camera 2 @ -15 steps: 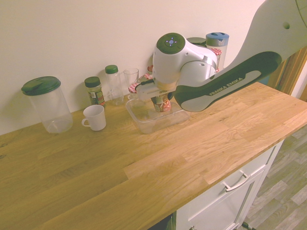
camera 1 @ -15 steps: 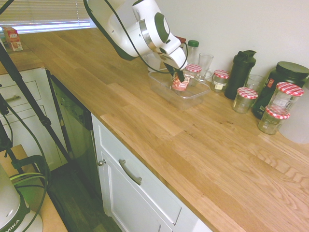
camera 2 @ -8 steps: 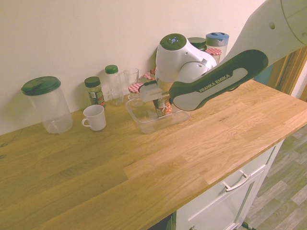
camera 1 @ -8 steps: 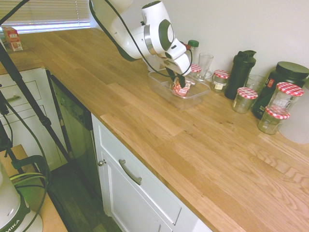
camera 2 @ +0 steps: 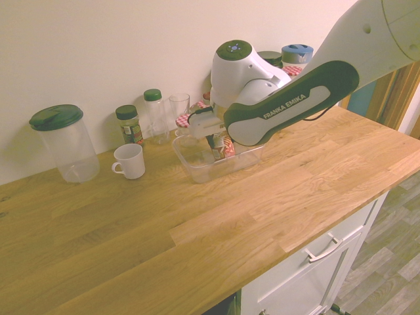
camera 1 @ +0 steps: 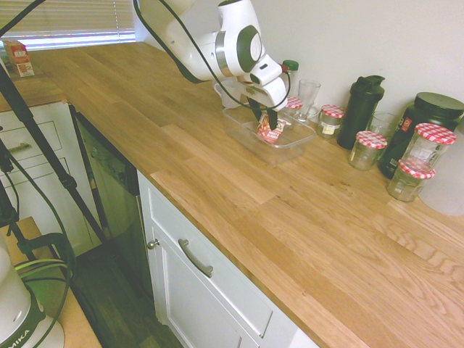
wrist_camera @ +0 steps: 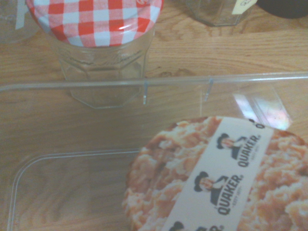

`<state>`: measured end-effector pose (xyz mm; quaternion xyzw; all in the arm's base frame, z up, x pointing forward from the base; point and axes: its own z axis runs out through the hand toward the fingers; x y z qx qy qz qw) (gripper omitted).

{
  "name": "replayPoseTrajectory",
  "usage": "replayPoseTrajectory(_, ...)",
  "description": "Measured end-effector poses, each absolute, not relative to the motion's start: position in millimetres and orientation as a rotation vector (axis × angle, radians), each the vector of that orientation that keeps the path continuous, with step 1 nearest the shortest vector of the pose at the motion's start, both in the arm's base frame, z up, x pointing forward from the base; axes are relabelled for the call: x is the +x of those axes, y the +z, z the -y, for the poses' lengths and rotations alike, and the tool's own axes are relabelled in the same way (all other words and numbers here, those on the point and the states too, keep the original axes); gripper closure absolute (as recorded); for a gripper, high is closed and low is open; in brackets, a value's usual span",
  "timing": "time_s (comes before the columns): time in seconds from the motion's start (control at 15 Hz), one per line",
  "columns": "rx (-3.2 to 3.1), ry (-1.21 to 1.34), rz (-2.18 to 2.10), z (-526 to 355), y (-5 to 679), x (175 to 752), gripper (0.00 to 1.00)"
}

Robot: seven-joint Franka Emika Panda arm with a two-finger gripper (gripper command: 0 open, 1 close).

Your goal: Put the cereal into the container

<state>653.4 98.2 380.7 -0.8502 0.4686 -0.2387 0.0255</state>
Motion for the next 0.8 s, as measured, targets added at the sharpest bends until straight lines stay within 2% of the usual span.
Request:
replayPoseTrajectory(0.47, -2.602, -0.448, -1.458, -118.6, 398.9, 636.5, 0.00)
replayPoseTrajectory(0.8, -2.553, -0.389, -1.416, -111.5, 429.8, 612.6, 0.00)
